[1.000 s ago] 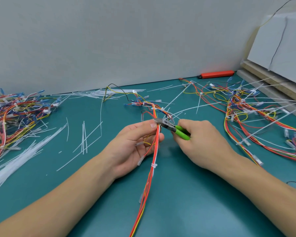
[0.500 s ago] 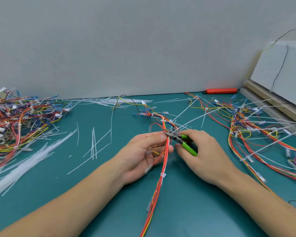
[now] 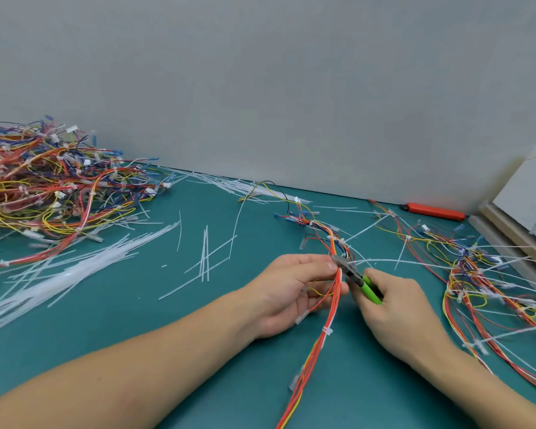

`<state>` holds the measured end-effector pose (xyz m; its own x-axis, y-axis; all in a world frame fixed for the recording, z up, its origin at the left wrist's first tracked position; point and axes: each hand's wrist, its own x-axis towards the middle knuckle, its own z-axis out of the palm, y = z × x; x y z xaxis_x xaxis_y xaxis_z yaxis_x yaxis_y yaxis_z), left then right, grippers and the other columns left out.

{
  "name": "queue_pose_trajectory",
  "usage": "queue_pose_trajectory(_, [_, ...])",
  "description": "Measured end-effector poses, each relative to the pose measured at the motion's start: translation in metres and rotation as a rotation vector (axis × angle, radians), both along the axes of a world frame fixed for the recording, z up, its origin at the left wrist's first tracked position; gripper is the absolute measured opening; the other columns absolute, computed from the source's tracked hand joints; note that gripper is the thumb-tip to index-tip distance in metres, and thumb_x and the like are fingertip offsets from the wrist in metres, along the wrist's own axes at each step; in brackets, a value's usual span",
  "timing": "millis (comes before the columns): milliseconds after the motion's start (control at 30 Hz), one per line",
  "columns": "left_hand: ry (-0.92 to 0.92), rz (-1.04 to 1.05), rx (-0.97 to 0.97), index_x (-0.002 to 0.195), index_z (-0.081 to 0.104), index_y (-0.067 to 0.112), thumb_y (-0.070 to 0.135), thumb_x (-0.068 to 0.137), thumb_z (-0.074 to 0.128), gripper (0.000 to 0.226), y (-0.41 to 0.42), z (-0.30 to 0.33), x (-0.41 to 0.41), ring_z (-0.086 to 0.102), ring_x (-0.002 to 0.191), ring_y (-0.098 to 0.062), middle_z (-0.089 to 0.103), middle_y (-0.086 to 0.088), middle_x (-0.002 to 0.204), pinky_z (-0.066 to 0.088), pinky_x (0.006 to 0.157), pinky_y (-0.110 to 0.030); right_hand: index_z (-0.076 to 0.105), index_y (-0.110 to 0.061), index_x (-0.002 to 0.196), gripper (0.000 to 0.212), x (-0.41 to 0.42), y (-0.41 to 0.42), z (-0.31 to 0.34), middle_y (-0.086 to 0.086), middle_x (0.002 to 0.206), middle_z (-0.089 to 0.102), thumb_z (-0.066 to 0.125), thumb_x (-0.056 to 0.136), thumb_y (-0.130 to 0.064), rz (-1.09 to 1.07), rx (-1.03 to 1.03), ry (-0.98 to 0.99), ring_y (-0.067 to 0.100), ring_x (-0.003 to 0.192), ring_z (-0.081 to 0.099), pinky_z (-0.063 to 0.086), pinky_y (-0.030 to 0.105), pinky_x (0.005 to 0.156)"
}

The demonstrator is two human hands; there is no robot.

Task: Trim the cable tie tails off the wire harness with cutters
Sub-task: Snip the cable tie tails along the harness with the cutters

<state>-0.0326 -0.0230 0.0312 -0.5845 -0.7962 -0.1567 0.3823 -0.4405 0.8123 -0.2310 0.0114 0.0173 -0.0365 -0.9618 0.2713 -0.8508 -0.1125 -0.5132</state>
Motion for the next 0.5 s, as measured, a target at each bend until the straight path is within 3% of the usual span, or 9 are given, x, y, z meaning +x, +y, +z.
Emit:
queue_pose_trajectory(167, [0.009, -0.016, -0.026, 0.121, 0.062, 0.002, 0.005, 0.100, 0.056, 0.022, 0.0011, -0.0001, -0.0006, 0.072, 0.069, -0.012, 0.073, -0.002, 0.077, 0.053, 0.059, -0.020, 0.047, -0.025, 0.073, 0.031, 0.0011, 0.0070, -0.0020, -0.006, 0.056, 0.051, 0.062, 0.088, -0.047, 0.013, -0.054, -0.044, 0.017, 0.053, 0.041, 0.036, 0.038, 0.052])
queue_pose_trajectory(300, [-0.010, -0.030, -0.055, 0.118, 0.063, 0.004, 0.004, 0.099, 0.056, 0.020, 0.0030, -0.0015, -0.0015, 0.073, 0.071, -0.014, 0.074, -0.004, 0.081, 0.054, 0.063, -0.021, 0.062, -0.038, 0.089, 0.006, -0.0007, 0.0074, -0.0008, -0.021, 0.086, 0.063, 0.068, 0.089, -0.038, 0.078, -0.064, -0.019, 0.007, 0.080, 0.056, 0.044, 0.032, 0.067])
queue_pose_trajectory(400, [-0.009, -0.035, -0.060, 0.111, 0.067, 0.007, 0.005, 0.099, 0.057, 0.016, 0.0019, -0.0025, -0.0012, 0.073, 0.071, -0.014, 0.075, -0.008, 0.086, 0.054, 0.067, -0.022, 0.064, -0.040, 0.101, 0.013, -0.0011, 0.0070, -0.0013, -0.026, 0.093, 0.062, 0.068, 0.089, -0.035, 0.084, -0.068, -0.003, 0.001, 0.091, 0.056, 0.041, 0.023, 0.074])
queue_pose_trajectory(500, [-0.002, -0.037, -0.066, 0.114, 0.066, 0.007, 0.006, 0.099, 0.057, 0.017, 0.0012, -0.0028, -0.0012, 0.073, 0.072, -0.014, 0.074, -0.013, 0.092, 0.054, 0.070, -0.023, 0.061, -0.042, 0.100, 0.012, -0.0016, 0.0068, -0.0024, -0.026, 0.092, 0.061, 0.066, 0.089, -0.039, 0.078, -0.052, 0.007, -0.001, 0.093, 0.054, 0.039, 0.019, 0.075])
